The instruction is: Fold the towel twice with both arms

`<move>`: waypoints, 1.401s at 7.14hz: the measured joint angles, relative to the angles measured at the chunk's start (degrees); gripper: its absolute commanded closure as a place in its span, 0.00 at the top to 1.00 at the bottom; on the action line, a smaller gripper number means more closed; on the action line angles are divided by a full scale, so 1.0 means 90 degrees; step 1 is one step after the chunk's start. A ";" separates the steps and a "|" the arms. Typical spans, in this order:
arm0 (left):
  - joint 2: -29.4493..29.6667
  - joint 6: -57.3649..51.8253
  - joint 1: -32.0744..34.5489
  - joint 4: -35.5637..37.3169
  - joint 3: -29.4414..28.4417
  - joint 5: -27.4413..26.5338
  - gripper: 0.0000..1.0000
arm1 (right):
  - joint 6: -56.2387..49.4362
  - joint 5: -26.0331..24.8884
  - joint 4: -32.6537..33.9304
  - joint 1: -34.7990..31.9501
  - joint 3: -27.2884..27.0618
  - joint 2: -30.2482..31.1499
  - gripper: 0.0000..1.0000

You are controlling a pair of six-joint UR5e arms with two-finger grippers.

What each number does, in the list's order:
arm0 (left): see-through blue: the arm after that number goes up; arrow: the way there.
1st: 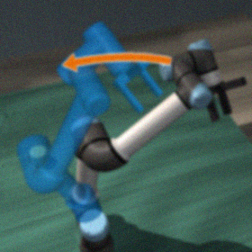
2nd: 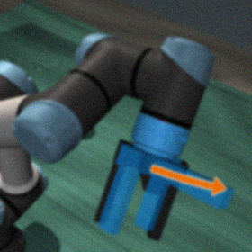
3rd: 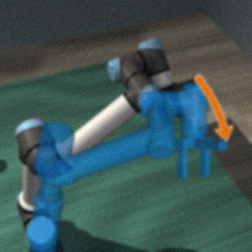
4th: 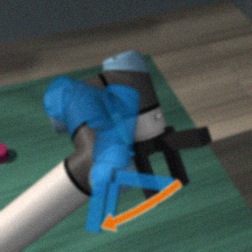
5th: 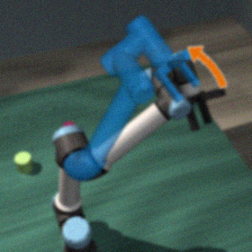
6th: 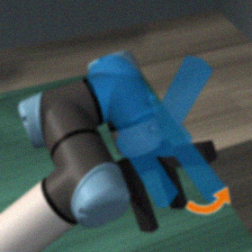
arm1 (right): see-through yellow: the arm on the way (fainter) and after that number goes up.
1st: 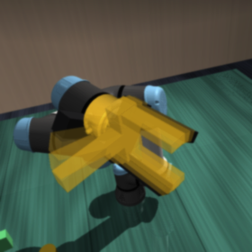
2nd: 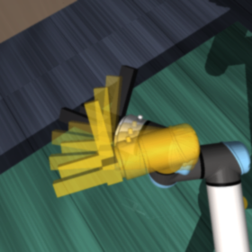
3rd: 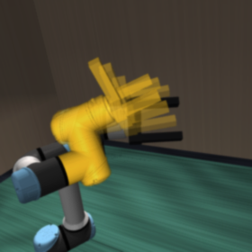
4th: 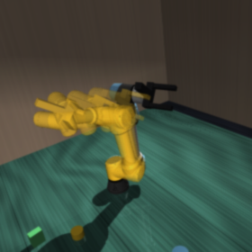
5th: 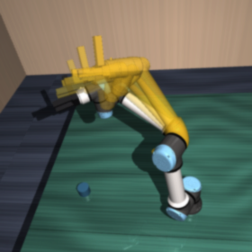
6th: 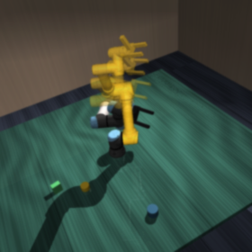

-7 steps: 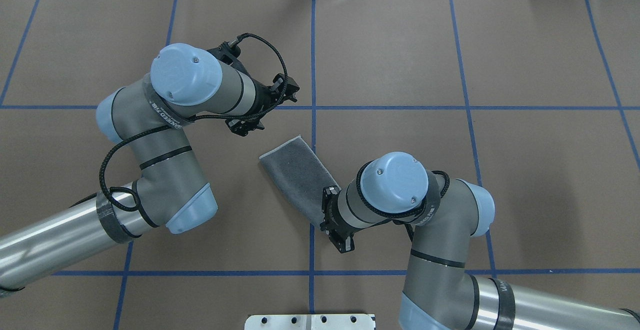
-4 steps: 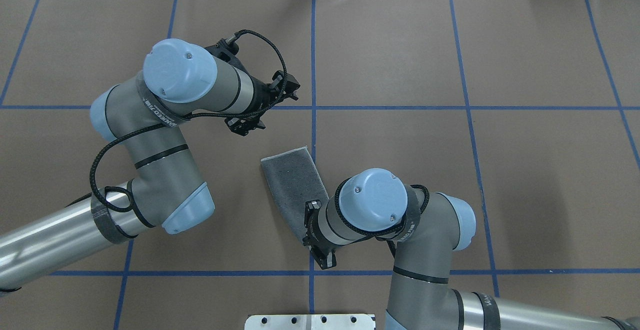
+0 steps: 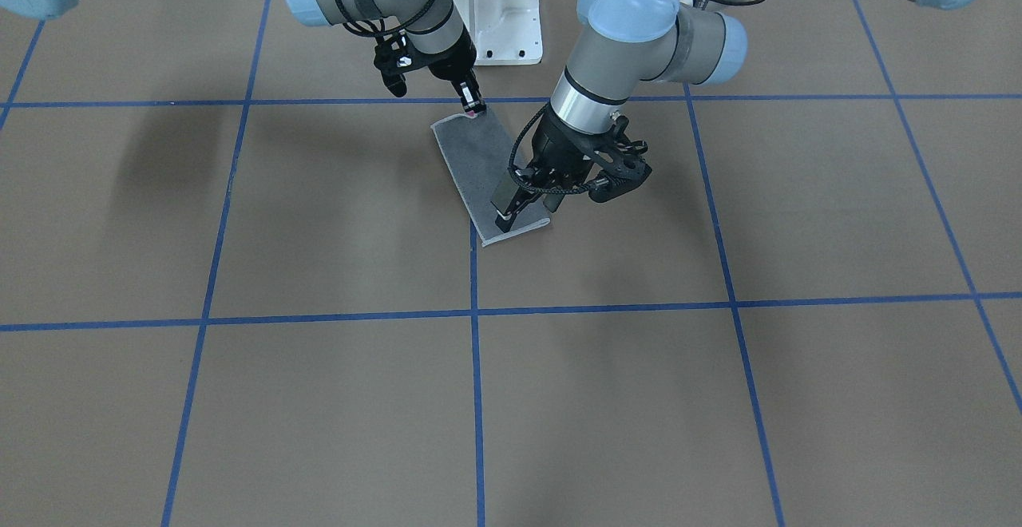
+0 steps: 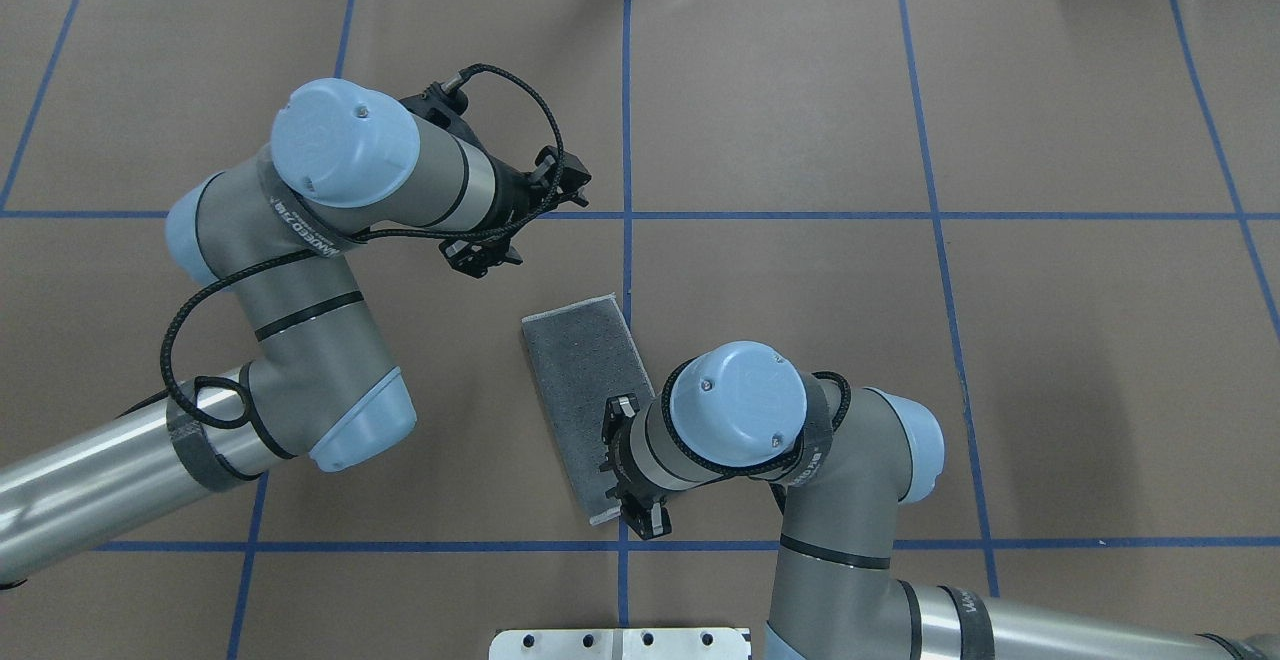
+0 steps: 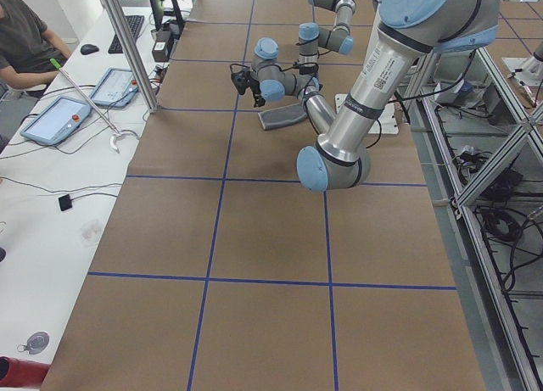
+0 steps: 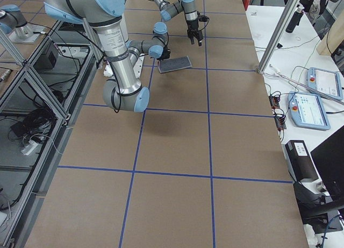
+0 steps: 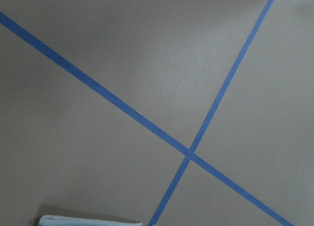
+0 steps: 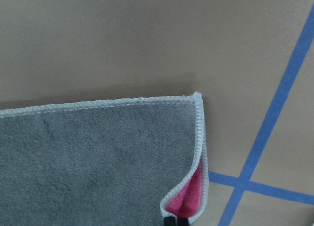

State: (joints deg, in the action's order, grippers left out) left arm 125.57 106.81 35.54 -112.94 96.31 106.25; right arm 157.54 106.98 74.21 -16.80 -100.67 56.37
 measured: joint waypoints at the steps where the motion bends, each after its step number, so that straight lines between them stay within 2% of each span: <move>1: -0.0294 0.0109 -0.0029 -0.0005 0.0301 0.0037 1.00 | -0.0074 0.0153 -0.0004 -0.0202 -0.0075 0.0080 1.00; 3: -0.0766 0.0760 -0.0256 -0.0040 0.0779 -0.0004 0.99 | -0.0846 0.0777 -0.0003 -0.1108 -0.0133 0.0300 1.00; 5: -0.1150 0.1588 -0.1127 -0.0063 0.1154 -0.0623 0.91 | -0.1846 0.1129 0.0000 -0.2079 0.0116 0.0370 1.00; 7: -0.1275 0.2326 -0.2085 -0.0068 0.1243 -0.1301 0.87 | -0.2601 0.1213 -0.0068 -0.2485 0.0551 0.0334 1.00; 10: -0.1305 0.3179 -0.2806 -0.0062 0.1217 -0.1711 0.82 | -0.2812 0.1228 -0.0099 -0.2579 0.0720 0.0304 1.00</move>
State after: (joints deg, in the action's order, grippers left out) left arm 113.83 135.42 10.29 -113.50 107.26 90.85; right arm 132.23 118.03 73.32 -40.01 -94.19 59.11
